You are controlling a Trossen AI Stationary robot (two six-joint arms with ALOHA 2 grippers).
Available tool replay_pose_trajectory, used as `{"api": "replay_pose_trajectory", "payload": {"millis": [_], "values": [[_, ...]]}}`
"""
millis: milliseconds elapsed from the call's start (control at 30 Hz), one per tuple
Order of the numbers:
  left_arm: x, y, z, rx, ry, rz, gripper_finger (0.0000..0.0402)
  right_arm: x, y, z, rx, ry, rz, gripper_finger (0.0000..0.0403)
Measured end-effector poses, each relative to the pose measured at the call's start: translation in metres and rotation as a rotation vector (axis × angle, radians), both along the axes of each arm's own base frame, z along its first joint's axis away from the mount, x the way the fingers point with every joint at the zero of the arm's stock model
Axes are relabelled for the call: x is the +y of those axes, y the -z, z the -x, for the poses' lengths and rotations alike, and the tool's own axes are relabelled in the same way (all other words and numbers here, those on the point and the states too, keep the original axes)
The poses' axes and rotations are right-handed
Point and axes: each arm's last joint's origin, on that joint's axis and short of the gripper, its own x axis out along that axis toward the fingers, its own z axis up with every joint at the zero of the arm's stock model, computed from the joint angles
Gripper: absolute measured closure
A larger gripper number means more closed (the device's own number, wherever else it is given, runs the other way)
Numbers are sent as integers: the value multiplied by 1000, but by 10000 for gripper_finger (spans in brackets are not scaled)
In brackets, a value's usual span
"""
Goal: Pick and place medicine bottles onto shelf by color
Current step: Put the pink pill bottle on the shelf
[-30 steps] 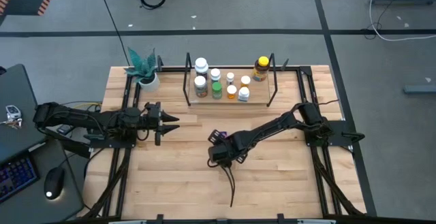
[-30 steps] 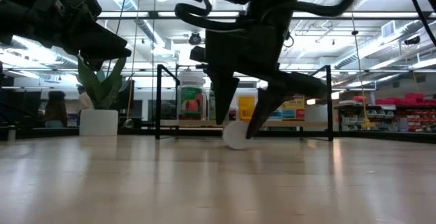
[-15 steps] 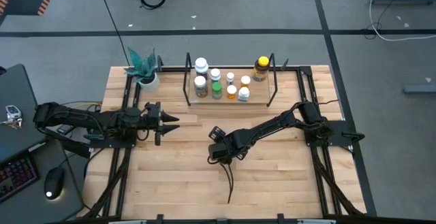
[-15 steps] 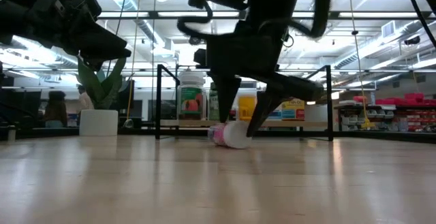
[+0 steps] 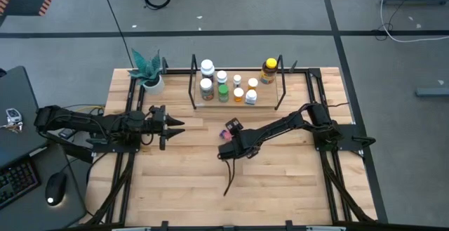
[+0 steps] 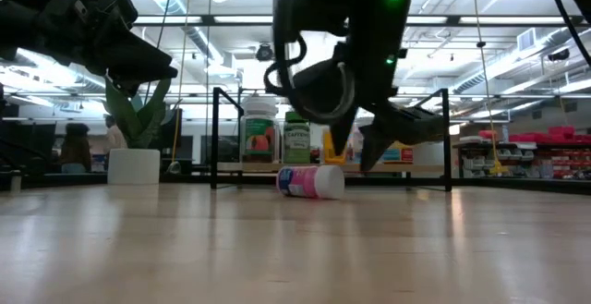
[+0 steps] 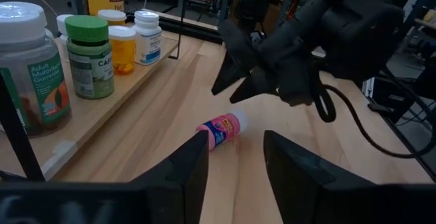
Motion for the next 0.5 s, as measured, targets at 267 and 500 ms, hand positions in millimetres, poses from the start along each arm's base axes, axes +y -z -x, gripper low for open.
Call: {"api": "replay_pose_trajectory", "payload": {"millis": [267,500], "values": [[0,0,0,-1,0,1,251,-12,-15,8,-181,409,-160,167],[0,1,0,8,0,3,256,-18,-35,26,-485,505,-326,167]]}}
